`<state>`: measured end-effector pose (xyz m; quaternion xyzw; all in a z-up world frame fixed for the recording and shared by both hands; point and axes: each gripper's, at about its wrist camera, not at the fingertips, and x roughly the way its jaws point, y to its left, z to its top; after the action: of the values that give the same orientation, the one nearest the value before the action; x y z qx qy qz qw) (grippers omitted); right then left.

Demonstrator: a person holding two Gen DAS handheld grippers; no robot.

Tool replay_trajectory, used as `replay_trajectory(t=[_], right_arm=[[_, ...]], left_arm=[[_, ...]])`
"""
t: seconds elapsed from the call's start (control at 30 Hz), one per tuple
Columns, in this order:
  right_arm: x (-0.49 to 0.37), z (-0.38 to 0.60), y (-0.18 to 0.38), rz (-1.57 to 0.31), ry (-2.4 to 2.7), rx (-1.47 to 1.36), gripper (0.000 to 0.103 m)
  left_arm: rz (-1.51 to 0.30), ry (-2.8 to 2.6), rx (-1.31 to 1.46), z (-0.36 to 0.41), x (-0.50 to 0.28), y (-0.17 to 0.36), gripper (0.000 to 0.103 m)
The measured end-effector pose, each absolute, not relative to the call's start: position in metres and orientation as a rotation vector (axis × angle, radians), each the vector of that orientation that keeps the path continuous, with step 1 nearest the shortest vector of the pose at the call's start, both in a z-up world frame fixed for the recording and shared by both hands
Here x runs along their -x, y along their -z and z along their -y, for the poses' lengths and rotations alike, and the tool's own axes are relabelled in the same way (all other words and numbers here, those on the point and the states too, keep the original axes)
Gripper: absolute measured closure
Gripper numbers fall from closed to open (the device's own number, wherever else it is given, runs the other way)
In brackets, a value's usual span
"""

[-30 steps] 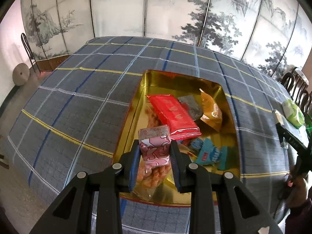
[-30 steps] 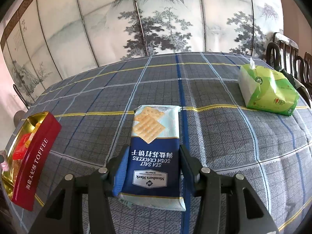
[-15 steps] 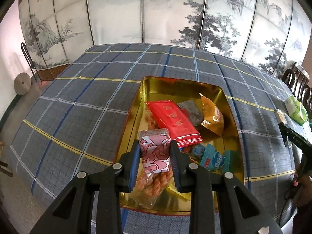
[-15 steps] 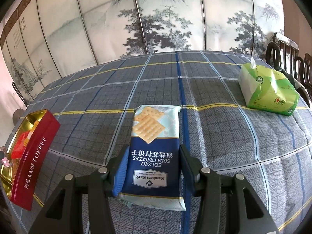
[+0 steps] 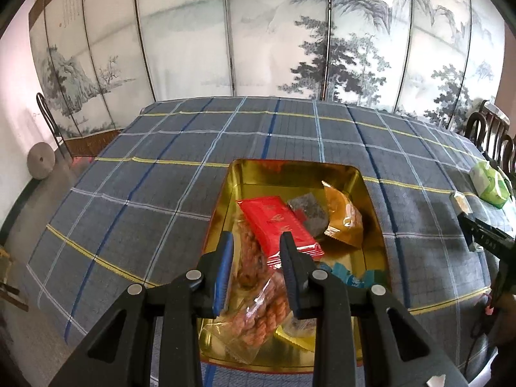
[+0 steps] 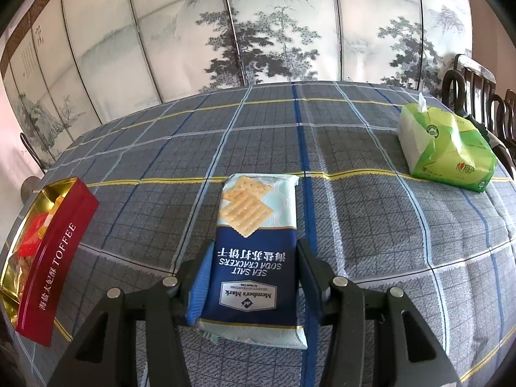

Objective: Organize snacks
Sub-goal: 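Lower the pink snack into the tray and open the left gripper while the right holds the cracker pack, then carry the blue soda-cracker pack over the gold tray with the right gripper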

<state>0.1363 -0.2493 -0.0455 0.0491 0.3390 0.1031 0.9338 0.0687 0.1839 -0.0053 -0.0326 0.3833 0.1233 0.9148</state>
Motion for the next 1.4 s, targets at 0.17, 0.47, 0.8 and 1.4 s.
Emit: replay_trajectory(t=[0.17,0.47,0.8,1.4], right_arm=[[-0.137,0.248,0.046,-0.695,-0.212,-0.098,0.053],[-0.137,0.248,0.046,-0.695,-0.212,-0.097,0.053],[-0.136,0.250,0.045,-0.695,-0.208,-0.093,0.052],[-0.135,0.244,0.042,-0.693,-0.203,-0.040,0.052]], left_arm=[[-0.781,-0.262,0.054,-0.182,-0.066,0.004,0.077],[-0.746,-0.322,0.015,-0.182,-0.059,0.003,0.065],[-0.680,-0.385,-0.014,-0.198,-0.051,0.004,0.059],[-0.644,-0.472,0.112,-0.275,-0.046,0.033,0.055]])
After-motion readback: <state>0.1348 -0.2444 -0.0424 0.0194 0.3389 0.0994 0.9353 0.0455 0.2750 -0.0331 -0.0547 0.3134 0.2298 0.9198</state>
